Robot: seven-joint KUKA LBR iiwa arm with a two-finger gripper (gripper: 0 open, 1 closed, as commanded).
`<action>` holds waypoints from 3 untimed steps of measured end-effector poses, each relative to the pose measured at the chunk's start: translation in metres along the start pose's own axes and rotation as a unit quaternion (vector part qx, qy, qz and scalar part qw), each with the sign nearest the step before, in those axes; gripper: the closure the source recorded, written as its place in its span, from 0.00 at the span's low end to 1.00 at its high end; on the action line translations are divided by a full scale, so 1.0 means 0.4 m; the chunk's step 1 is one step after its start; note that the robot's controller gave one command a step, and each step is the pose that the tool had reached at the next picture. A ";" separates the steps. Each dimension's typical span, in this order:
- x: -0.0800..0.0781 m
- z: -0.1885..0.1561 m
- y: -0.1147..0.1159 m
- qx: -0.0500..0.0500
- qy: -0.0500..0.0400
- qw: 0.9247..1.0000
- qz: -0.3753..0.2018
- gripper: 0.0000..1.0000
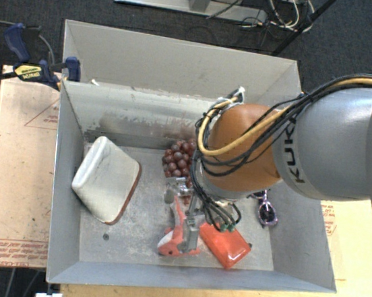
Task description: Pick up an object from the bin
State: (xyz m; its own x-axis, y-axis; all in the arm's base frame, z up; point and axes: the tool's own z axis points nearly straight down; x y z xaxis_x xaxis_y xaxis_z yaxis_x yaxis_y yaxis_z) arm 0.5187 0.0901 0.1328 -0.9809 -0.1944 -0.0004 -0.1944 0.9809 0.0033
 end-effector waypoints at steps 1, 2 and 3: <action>0.005 0.012 -0.022 0.001 0.001 1.000 -0.025 0.00; 0.014 0.019 -0.017 0.000 0.001 0.994 -0.106 0.00; -0.018 0.157 -0.069 0.000 0.001 0.991 -0.137 1.00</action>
Offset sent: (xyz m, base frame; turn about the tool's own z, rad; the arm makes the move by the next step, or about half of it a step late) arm 0.0244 -0.0151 -0.0176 -0.4108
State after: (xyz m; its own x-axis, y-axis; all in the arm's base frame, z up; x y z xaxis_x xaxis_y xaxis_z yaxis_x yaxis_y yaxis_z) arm 0.5311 0.0647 0.0700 -0.8918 -0.4525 0.0007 -0.4525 0.8918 0.0029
